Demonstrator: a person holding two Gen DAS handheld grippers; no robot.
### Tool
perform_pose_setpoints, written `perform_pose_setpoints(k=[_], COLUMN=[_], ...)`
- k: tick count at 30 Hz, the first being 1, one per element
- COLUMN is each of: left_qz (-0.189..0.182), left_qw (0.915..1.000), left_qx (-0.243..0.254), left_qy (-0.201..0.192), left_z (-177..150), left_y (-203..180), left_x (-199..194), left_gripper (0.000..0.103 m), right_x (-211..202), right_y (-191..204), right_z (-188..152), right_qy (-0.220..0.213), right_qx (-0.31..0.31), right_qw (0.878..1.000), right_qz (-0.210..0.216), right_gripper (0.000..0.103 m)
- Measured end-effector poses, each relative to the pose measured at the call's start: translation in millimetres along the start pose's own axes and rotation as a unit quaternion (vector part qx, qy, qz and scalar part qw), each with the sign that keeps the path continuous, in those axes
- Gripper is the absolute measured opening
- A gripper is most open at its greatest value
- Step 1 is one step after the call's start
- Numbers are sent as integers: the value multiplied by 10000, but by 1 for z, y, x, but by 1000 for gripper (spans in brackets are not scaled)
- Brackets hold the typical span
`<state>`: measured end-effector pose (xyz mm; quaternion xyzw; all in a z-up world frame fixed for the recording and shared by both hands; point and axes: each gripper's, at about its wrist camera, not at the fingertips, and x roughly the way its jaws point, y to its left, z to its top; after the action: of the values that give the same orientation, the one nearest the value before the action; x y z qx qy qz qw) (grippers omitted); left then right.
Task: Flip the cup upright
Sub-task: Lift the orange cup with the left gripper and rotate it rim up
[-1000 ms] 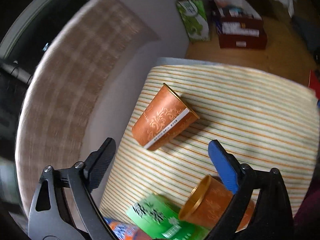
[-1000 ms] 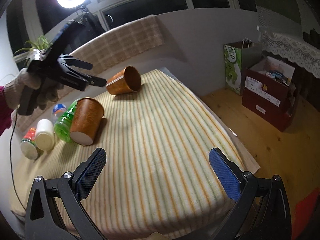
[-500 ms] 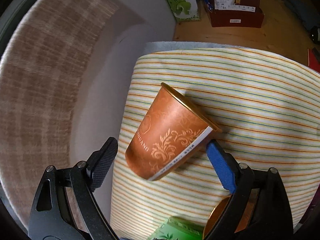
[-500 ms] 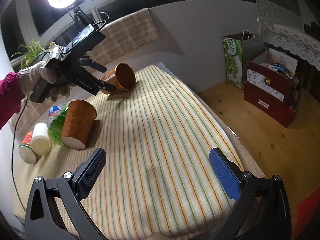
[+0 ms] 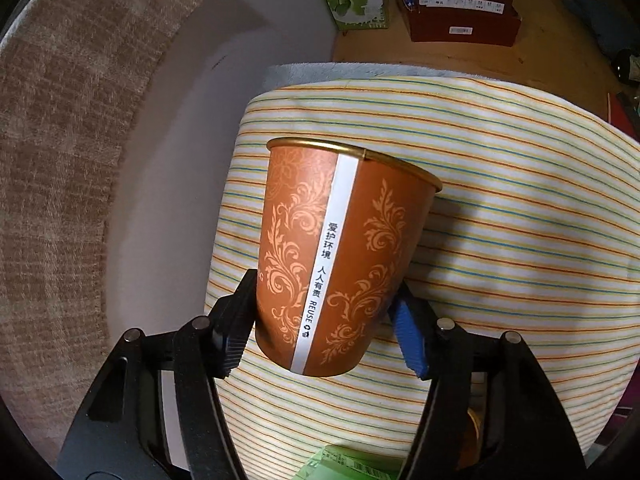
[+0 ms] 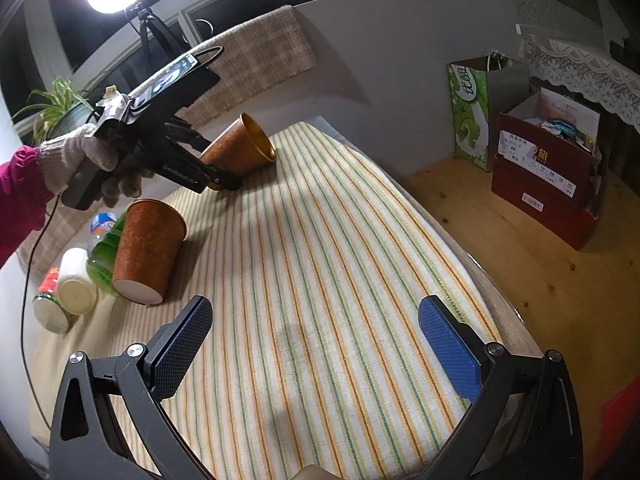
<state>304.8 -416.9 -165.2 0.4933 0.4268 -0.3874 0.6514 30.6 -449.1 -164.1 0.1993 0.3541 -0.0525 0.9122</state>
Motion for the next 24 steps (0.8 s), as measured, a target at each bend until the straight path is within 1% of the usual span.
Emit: perform_pose_setpoints(k=[3,5,8,11,16,19,21,24], left_qz=[-53,-97,-125,-193,-167,-226,-279,-198], left_qw=[9999,9997,9989,9968,9924,9856,9795,9729], left_qx=[-103,-169,-394,-676,-1029,-1374,-1610,-1874], left_qy=[-51,-110,-226,-378,-659,-956,-1175,-1342], left_z=[-2,-9,-17,-23,-33,-45,-59,-82], left_y=[-1,1,6,11,15,19,18,15], left_x=[-2,-7,-14,-22,-45,-73,-94,-121], left_gripper=[64,64,64,64,64,64,64,64], right_x=[0,0,-1,-3,-7,-13,-16,-22], right_y=[1,0,0,0,2,7,11,17], right_z=[-1,-1,-2,-3,-6,-6,-6,-6], right_qy=[8,10,15,9,7,-44,-83,-156], right_qx=[17,35,30,10,13,-39,-82,-154], right_qw=[10000,10000,10000,10000,10000,10000,9999,9997], right_qz=[-11,-16,-44,-57,-33,9,39,133], right_gripper=[103,103,103,103,103,103,103,103])
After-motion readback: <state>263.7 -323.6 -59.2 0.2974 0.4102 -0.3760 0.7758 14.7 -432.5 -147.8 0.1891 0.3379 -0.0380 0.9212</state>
